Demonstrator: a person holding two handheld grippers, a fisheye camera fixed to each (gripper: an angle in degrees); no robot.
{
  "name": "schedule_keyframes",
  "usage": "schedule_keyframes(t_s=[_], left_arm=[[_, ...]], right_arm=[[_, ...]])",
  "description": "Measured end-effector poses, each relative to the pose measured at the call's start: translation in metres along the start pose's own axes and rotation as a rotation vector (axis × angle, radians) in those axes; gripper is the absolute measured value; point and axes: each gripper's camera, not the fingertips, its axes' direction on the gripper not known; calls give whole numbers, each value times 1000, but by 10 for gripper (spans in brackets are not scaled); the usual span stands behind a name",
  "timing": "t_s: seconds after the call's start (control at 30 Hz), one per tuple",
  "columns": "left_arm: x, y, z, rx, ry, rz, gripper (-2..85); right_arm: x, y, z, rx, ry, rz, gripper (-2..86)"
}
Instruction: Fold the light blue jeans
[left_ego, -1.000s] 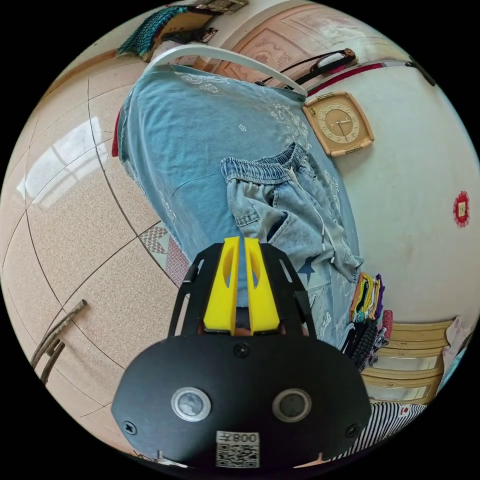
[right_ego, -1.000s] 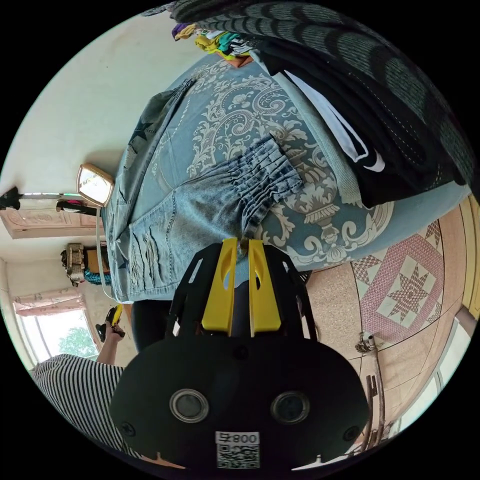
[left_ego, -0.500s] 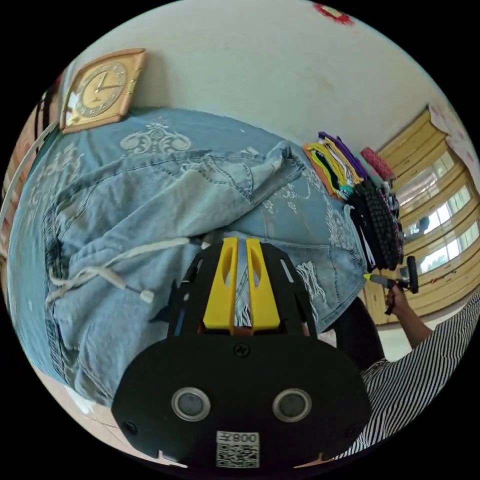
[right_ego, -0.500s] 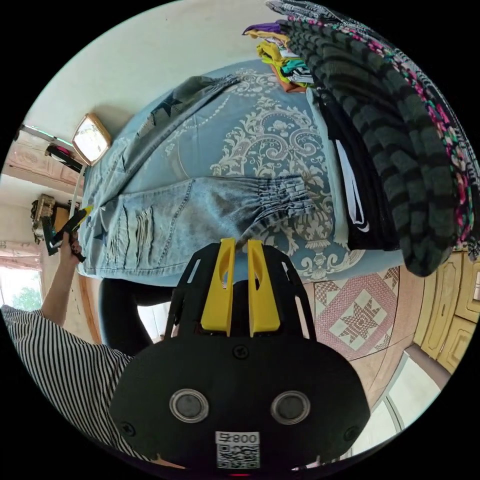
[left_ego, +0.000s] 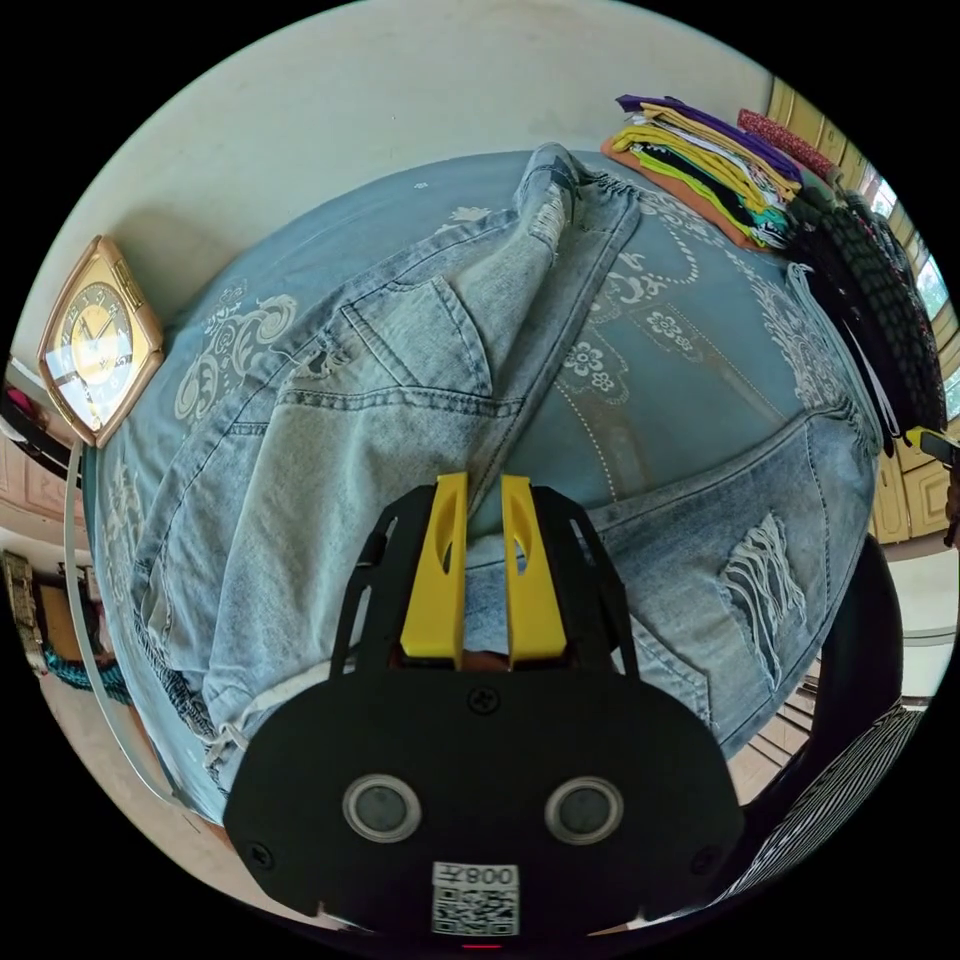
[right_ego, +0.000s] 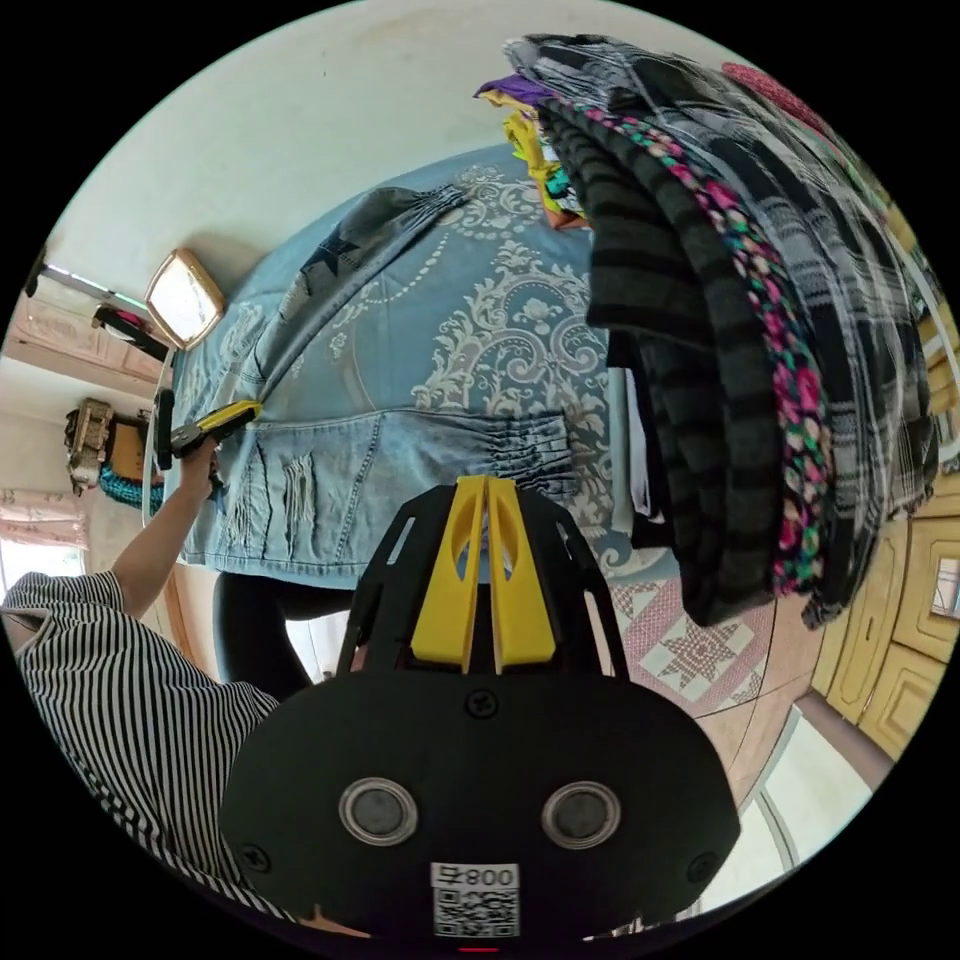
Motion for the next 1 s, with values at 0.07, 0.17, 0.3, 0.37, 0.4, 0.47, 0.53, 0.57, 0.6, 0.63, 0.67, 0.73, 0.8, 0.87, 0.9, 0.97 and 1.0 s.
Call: schedule_keyframes(t_s=[0.07,0.17,0.3,0.37,0.4,0.47,0.53,0.57,0.6,0.63,0.67,0.73,0.8,0.87,0.9,0.97,1.0], left_arm=[[1,-10,-1,7,4,-6,52],[1,-27,-2,-2,5,-12,38],[-6,-45,-3,0,50,-32,31],[-9,-51,-4,5,60,-34,29],[-11,-55,-4,6,60,-31,29],[-11,-61,-4,5,48,-19,28],[-12,-67,-3,10,21,10,28],[-13,-68,-3,13,16,14,27],[-15,-69,-3,21,10,17,27],[-18,-70,-2,32,10,13,27],[-19,-70,-2,38,12,9,26],[-29,-70,0,56,30,-12,25],[-37,-71,1,64,47,-26,23],[-46,-71,3,71,65,-40,21],[-52,-72,4,73,76,-48,19],[-62,-73,5,69,93,-51,16],[-70,-73,4,72,117,-65,14]], right_arm=[[10,-2,-7,35,-44,40,9],[8,-33,-9,115,-165,-9,19],[-20,-137,22,172,-200,-140,50],[-29,-194,44,144,-202,-154,65],[-33,-232,57,116,-208,-130,70],[-42,-282,69,108,-220,-123,72],[-50,-323,74,126,-184,-97,73],[-54,-346,76,138,-174,-73,74],[-55,-367,79,139,-169,-44,76],[-56,-377,81,136,-169,-31,77],[-57,-395,86,117,-160,-10,77],[-59,-416,95,82,-137,16,74],[-61,-434,104,38,-118,49,57],[-59,-440,101,63,-148,80,40],[-59,-445,97,66,-167,75,29],[-60,-452,89,53,-180,62,18],[-62,-455,80,54,-180,50,14]])
